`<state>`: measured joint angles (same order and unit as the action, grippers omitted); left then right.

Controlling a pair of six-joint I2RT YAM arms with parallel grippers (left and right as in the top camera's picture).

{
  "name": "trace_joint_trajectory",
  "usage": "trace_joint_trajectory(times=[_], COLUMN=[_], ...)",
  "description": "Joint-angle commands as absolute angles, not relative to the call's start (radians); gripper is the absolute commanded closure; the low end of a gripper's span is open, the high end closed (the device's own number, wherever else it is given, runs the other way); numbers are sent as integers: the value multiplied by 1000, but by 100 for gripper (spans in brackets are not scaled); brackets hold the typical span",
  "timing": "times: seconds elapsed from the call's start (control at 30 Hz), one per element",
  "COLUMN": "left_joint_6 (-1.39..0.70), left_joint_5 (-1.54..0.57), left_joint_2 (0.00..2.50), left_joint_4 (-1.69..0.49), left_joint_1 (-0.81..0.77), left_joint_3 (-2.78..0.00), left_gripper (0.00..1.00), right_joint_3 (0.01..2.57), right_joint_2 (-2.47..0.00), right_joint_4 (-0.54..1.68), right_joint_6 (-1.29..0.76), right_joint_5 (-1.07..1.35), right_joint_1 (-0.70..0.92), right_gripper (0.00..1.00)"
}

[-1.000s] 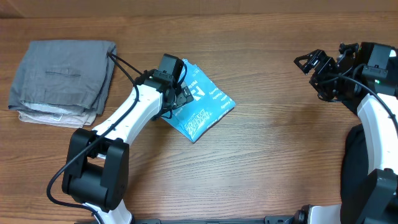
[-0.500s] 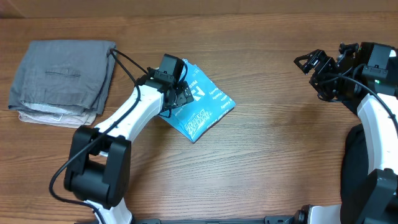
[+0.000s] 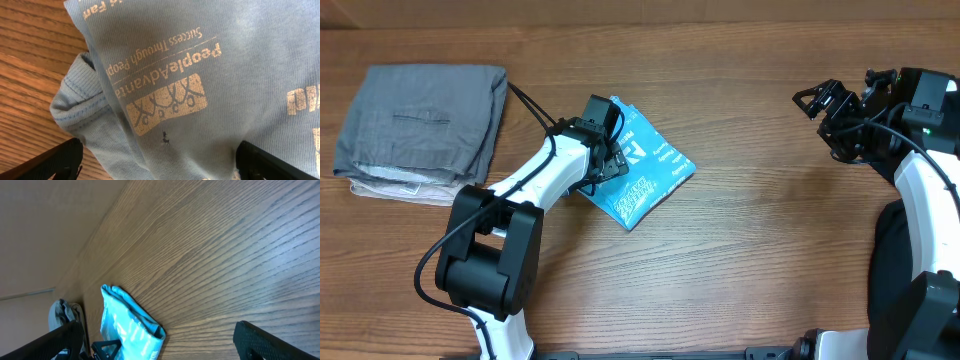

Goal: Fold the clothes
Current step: 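Hold the folded shirt with the left gripper and lower it onto the table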

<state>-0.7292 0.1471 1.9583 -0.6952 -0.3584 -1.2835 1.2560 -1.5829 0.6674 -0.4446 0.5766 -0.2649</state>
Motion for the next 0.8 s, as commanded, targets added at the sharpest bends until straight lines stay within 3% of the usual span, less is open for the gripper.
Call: trace_joint_trajectory(times=[0.0, 0.77], left_joint_6=[-730, -606], left_joint_5=[220, 262], left_joint_2=[1975, 1975], left_joint_4=[-720, -755], left_joint_1=[-352, -352], left_joint_3=[-1269, -1272], left_gripper=[0, 0], right_joint_3=[1262, 1262], right_joint_2=[-1579, -1579], right_joint_4=[664, 664], right_joint_6=[-442, -442], right_joint_5=[585, 585], right_joint_1=[-264, -264], right_gripper=[0, 0])
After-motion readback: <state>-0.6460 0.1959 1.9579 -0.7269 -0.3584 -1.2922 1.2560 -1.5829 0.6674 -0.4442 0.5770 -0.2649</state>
